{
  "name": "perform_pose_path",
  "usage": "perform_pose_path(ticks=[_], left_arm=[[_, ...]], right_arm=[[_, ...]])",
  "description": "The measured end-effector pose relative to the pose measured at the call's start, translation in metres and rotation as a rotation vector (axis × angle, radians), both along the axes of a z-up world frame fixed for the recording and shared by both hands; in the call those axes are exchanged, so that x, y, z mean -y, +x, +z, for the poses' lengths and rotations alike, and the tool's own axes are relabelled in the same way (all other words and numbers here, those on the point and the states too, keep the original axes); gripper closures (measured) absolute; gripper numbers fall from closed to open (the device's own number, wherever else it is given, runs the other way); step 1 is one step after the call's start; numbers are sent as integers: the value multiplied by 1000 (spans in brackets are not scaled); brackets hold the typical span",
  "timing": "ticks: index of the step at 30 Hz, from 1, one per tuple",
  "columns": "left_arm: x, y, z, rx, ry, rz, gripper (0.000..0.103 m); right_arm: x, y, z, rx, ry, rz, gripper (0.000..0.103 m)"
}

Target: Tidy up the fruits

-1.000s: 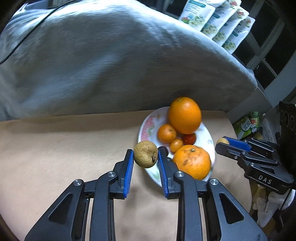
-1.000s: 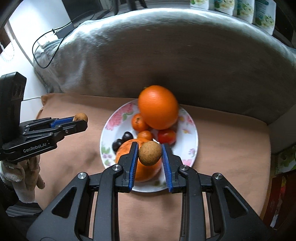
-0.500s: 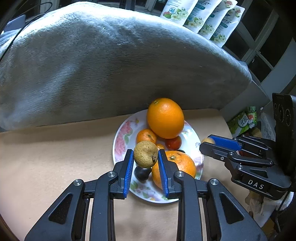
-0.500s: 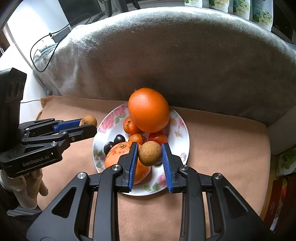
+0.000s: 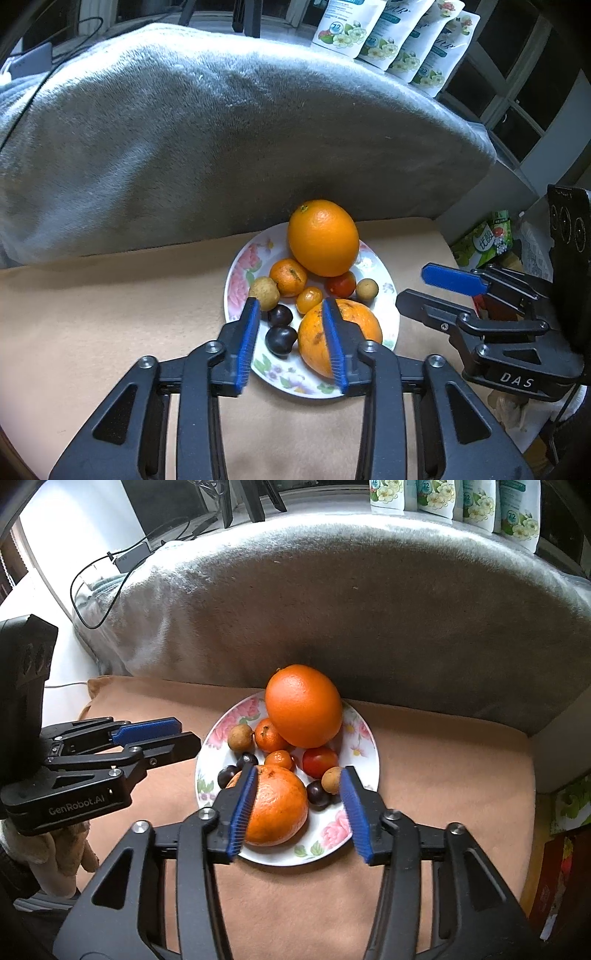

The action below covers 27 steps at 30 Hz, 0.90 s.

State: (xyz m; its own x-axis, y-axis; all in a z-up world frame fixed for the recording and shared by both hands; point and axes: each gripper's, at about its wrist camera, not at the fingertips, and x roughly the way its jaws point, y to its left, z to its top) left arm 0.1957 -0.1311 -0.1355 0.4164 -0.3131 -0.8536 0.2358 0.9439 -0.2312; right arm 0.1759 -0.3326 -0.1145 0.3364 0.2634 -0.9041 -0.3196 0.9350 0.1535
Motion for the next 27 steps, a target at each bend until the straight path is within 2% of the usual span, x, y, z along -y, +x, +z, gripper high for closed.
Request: perform_pose_path(ticks=[1,4,9,11,19,27], left_arm=[[0,-2,2,7,4,0,54],[0,-7,7,24,20,0,40],[0,-15,15,33,53,2,31],[-1,-20,17,28,61,5,30],[-6,-36,26,20,83,21,30],[-5,-48,39,49,103,35,30]], right_arm=[[1,-1,1,3,0,-4,42],[3,-4,4,6,-9,-18,38],[8,-12,11,11,-5,-52,28],[10,-16,15,15,-5,-68,21],[11,-35,26,29,-21,-95,15],[15,-41,36,48,-14,-126,15]])
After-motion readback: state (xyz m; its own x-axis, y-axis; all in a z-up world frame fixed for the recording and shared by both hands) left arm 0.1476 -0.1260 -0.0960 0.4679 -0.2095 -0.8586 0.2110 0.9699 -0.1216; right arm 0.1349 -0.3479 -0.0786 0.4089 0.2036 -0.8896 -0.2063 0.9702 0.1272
